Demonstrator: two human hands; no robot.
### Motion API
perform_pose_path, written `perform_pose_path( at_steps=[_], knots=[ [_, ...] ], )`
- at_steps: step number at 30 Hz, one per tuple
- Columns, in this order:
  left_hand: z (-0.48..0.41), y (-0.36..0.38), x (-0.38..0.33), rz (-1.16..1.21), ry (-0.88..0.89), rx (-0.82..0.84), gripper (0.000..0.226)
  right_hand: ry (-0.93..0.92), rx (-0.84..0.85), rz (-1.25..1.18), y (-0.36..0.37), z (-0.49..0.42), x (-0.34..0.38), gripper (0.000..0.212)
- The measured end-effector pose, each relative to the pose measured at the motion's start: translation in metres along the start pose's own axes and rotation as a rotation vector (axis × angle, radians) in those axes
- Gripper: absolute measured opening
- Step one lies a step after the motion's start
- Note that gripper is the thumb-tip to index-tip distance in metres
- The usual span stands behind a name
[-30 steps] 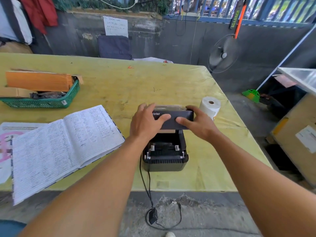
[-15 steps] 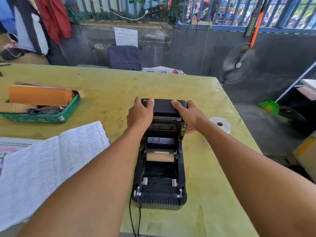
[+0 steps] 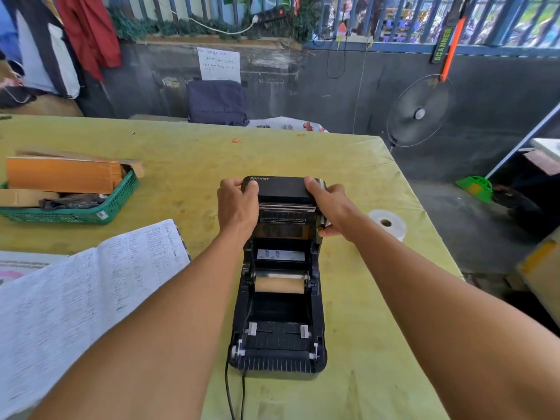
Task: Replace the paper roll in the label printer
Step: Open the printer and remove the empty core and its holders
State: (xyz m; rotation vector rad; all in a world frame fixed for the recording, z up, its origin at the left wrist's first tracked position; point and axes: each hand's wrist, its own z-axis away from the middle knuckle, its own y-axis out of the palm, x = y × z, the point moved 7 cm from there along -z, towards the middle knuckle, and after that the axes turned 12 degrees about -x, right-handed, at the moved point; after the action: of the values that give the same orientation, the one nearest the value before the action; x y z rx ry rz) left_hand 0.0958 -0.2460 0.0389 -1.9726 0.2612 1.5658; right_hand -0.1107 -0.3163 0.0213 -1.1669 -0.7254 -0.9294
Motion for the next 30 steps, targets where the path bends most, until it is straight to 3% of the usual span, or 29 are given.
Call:
perform_pose_path(
  at_steps=[7, 11, 14, 17, 20, 24, 30],
  knots=[
    [0.015, -0.025, 0.024, 0.113, -0.003, 0.067, 0.047, 0.099, -0.166, -0.171, -0.008, 0.027, -0.041, 0.077],
    [0.021, -0.043, 0.054, -0.042, -0.053, -0.013, 0.031, 0.1, -0.265, -0.097, -0.007, 0.055, -0.075, 0.048],
    [0.039, -0.035, 0.091, -0.37, 0.063, 0.288, 0.047, 0.043, -0.119, 0.171, 0.01, 0.076, -0.104, 0.029],
    [0.061, -0.023, 0.117, -0.476, 0.184, 0.58, 0.068, -0.081, 0.029, 0.391, 0.028, 0.085, -0.117, 0.053],
    [0.067, -0.018, 0.123, -0.475, 0.221, 0.664, 0.08, -0.191, 0.051, 0.517, 0.036, 0.08, -0.115, 0.07],
    [0.065, -0.01, 0.123, -0.48, 0.232, 0.65, 0.07, -0.239, 0.057, 0.605, 0.038, 0.062, -0.116, 0.062],
    [0.068, -0.002, 0.126, -0.496, 0.279, 0.609, 0.035, -0.28, 0.13, 0.581, 0.046, 0.042, -0.123, 0.043]
  ],
)
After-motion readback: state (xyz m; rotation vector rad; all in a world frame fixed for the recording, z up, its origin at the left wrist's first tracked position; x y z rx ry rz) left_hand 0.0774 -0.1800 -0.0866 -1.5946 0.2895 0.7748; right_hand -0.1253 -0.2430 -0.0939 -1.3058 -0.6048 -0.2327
